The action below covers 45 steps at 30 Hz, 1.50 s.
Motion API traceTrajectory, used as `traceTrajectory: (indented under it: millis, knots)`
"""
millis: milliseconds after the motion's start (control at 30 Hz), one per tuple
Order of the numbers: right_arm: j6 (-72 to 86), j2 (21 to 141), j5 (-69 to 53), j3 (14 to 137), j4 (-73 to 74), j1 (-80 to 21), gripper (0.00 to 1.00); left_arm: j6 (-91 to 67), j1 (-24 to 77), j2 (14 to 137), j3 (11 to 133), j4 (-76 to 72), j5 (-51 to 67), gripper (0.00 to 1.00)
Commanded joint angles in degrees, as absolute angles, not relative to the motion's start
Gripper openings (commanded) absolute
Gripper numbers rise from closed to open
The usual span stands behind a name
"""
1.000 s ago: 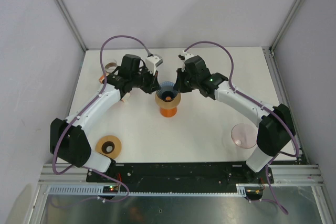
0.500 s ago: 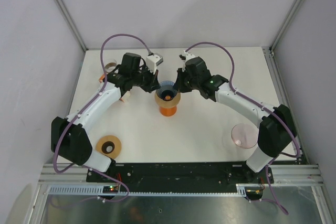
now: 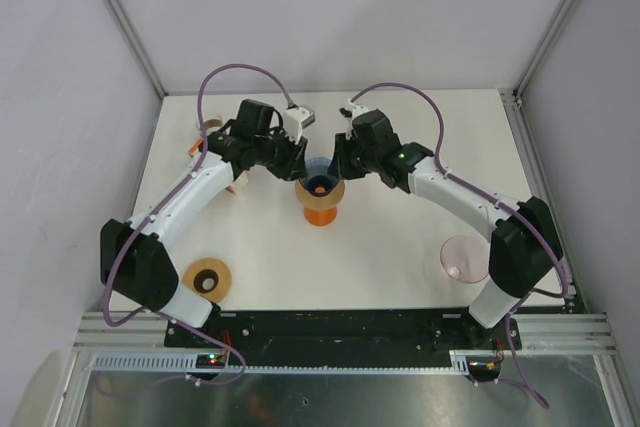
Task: Place the coffee filter in the dripper
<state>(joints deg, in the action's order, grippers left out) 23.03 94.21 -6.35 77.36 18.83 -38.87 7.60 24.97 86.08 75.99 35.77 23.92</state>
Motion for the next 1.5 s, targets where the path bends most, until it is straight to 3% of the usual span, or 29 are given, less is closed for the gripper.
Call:
traceTrajectory:
  millis: [0,200,533,767,900,1067,1467]
  knots:
    - [21.10,95.84,-6.39,80.37,23.27,-38.52,0.28,8.39,25.35,86.60,79.47,38.06,22.37,0.34]
    - [20.10,96.34,-6.31,83.69,25.49,-38.88,0.44,8.98,25.23,86.20,82.37,38.05,20.90,0.48]
    - [17.77,96.53,-5.10,90.45,28.37,-39.45,0.59,9.56,23.37,84.09,86.33,38.10,17.81,0.61]
    - [16.12,93.37,-2.43,92.91,28.73,-39.38,0.63,3.49,16.21,81.40,85.37,35.93,12.42,0.63]
    - [16.21,88.56,2.86,88.22,26.59,-39.29,0.62,1.70,10.82,80.14,81.02,32.45,8.42,0.65]
    - [17.44,82.00,9.15,80.67,24.92,-38.88,0.62,-2.71,5.42,81.31,75.58,26.68,4.11,0.63]
    - [17.31,78.77,11.39,75.61,25.71,-38.85,0.61,-11.35,4.88,82.81,63.58,11.65,-10.67,0.48]
